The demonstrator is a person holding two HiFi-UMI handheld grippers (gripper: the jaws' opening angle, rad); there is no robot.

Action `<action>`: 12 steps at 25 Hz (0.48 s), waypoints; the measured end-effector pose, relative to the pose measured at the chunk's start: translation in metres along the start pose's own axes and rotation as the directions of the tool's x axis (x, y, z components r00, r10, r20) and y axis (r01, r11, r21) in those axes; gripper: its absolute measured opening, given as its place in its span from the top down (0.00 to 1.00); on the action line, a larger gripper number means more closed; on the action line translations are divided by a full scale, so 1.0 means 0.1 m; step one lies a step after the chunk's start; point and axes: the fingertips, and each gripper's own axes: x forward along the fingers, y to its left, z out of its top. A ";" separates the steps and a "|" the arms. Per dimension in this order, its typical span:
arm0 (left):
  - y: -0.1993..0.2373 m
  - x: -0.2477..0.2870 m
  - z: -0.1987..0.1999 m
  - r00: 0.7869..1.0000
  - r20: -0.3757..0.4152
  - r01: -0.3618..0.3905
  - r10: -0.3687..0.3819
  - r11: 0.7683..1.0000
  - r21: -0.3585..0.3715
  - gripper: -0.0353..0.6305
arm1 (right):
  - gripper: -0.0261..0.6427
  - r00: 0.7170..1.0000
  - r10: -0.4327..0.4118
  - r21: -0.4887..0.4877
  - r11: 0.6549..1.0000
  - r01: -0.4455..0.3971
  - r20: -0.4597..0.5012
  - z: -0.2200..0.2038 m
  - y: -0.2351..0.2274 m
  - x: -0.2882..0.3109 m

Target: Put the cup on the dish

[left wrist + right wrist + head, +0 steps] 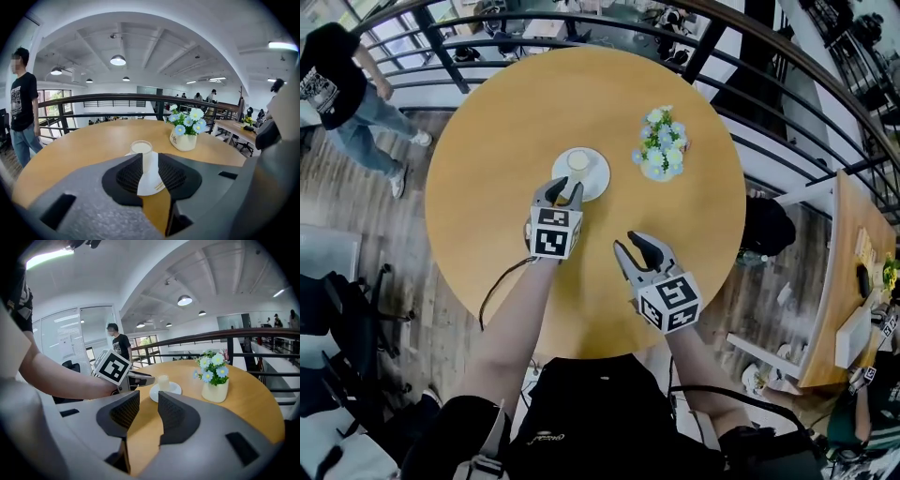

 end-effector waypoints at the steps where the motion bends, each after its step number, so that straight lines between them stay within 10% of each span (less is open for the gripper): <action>1: -0.02 -0.07 0.05 1.000 0.009 -0.001 0.001 1.000 0.006 0.81 | 0.80 1.000 0.004 -0.010 1.000 -0.004 0.010 0.05 0.03 -0.02; 12: -0.30 -0.81 0.43 0.996 0.085 -0.018 0.014 0.999 0.048 0.94 | 0.80 0.996 0.050 -0.103 0.994 -0.041 0.081 0.45 0.31 -0.19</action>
